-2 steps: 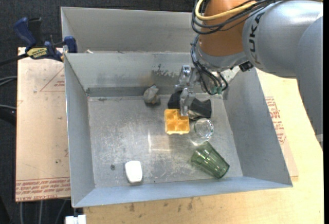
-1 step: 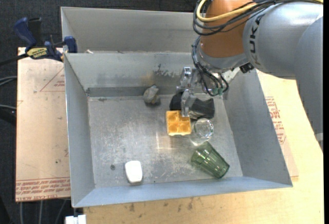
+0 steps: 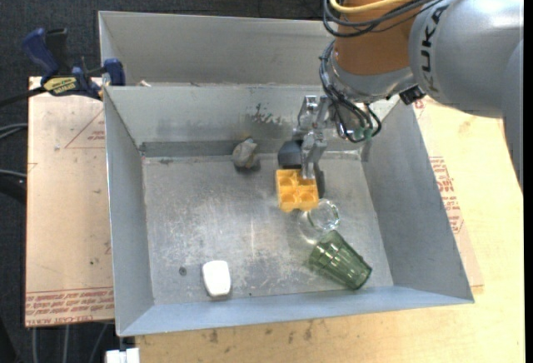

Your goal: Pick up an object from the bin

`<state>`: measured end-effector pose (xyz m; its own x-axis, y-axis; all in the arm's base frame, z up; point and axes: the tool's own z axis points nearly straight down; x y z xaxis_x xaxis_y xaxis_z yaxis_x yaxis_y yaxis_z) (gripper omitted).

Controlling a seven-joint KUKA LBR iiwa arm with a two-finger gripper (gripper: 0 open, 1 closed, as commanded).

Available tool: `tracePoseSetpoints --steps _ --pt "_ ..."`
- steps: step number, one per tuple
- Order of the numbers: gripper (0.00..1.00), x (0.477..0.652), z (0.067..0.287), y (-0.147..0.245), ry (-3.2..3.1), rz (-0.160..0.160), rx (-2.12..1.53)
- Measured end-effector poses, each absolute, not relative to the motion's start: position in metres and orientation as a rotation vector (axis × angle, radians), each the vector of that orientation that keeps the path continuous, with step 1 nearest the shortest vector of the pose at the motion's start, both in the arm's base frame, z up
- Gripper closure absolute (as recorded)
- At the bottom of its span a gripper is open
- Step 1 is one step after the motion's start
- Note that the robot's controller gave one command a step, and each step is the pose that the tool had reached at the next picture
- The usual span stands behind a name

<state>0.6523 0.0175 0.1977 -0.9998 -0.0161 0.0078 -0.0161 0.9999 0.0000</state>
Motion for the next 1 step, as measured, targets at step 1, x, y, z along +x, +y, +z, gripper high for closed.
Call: tracePoseSetpoints --steps 1 --pt "1.0 0.6533 0.2278 0.0182 -3.145 -0.002 0.021"
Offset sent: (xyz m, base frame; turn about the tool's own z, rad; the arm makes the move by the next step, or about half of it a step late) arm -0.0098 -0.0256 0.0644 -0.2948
